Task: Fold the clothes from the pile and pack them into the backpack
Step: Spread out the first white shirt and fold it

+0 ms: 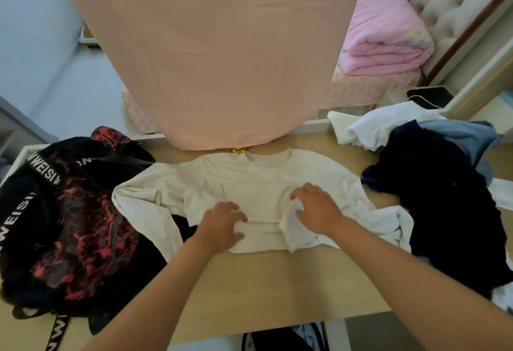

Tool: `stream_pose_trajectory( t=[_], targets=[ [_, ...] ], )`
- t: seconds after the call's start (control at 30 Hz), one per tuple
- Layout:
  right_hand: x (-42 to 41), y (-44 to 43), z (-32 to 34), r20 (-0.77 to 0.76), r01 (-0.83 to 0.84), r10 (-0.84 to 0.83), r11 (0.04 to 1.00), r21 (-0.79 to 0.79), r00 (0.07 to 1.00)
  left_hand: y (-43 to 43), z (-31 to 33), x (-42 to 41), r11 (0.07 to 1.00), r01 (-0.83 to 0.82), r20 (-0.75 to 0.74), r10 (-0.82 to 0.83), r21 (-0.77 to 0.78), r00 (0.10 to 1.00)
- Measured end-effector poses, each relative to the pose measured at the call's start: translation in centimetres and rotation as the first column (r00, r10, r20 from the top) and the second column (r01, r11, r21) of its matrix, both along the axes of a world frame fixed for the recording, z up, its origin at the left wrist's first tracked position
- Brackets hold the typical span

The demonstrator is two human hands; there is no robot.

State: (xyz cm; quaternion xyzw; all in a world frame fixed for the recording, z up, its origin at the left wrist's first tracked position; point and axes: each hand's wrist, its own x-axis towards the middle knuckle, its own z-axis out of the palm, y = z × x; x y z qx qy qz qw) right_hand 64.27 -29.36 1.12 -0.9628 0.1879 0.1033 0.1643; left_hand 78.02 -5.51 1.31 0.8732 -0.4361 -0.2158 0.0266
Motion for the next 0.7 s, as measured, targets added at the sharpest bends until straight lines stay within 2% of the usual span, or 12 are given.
stream_pose_trajectory(
  t=[0.07, 0.1, 0.2, 0.27, 0.37, 0.43, 0.5, 0.57, 0.63, 0.7],
  targets=[
    [-1.1, 0.4, -2.0, -0.101, -0.087, 0.095, 0.993, 0.074, 0.990, 1.1, -2.2, -0.2, 0.976, 0.069, 0.020, -0.074, 0.207, 0.997],
    [-1.5, 0.6, -2.9, -0.140, -0.147, 0.159, 0.985, 0.092, 0.977, 1.7, -3.0, -0.2, 0.969, 0.060, 0.051, -0.074, 0.239, 0.996],
    [-2.0, 0.9, -4.8, -0.174, -0.224, 0.235, 0.971, 0.081, 0.956, 2.1, -4.1, 0.5, 0.997, 0.015, 0.184, -0.029, 0.081, 0.982],
    [-1.2, 0.9, -5.1, -0.153, -0.264, 0.265, 0.964, 0.030, 0.952, 1.4, -4.0, 1.2, 0.999, 0.031, 0.264, -0.040, 0.038, 0.964],
    [0.6, 0.5, -5.2, -0.091, -0.289, 0.288, 0.957, 0.006, 0.953, -0.1, -4.3, 1.8, 0.990, 0.118, 0.237, -0.134, 0.084, 0.962],
    [1.3, 0.2, -4.5, 0.006, -0.151, 0.152, 0.974, 0.171, 0.988, -1.2, -4.8, 1.5, 0.977, 0.187, 0.151, -0.201, 0.105, 0.968],
    [1.7, -0.6, -3.5, 0.040, 0.067, -0.092, 0.909, 0.411, 0.995, -2.3, -5.1, 1.0, 0.973, 0.196, 0.087, -0.207, 0.120, 0.975],
    [2.0, -1.8, -2.9, 0.028, 0.254, -0.320, 0.798, 0.546, 0.947, -3.1, -5.3, 0.7, 0.980, 0.178, 0.087, -0.185, 0.088, 0.979],
    [2.6, -3.0, -2.2, 0.004, 0.376, -0.515, 0.630, 0.679, 0.857, -3.8, -5.9, 0.9, 0.982, 0.189, 0.114, -0.191, 0.029, 0.975],
    [3.5, -4.2, -1.3, -0.046, 0.412, -0.593, 0.500, 0.762, 0.804, -4.1, -6.9, 1.4, 0.988, 0.141, 0.162, -0.130, -0.063, 0.978]
  ],
)
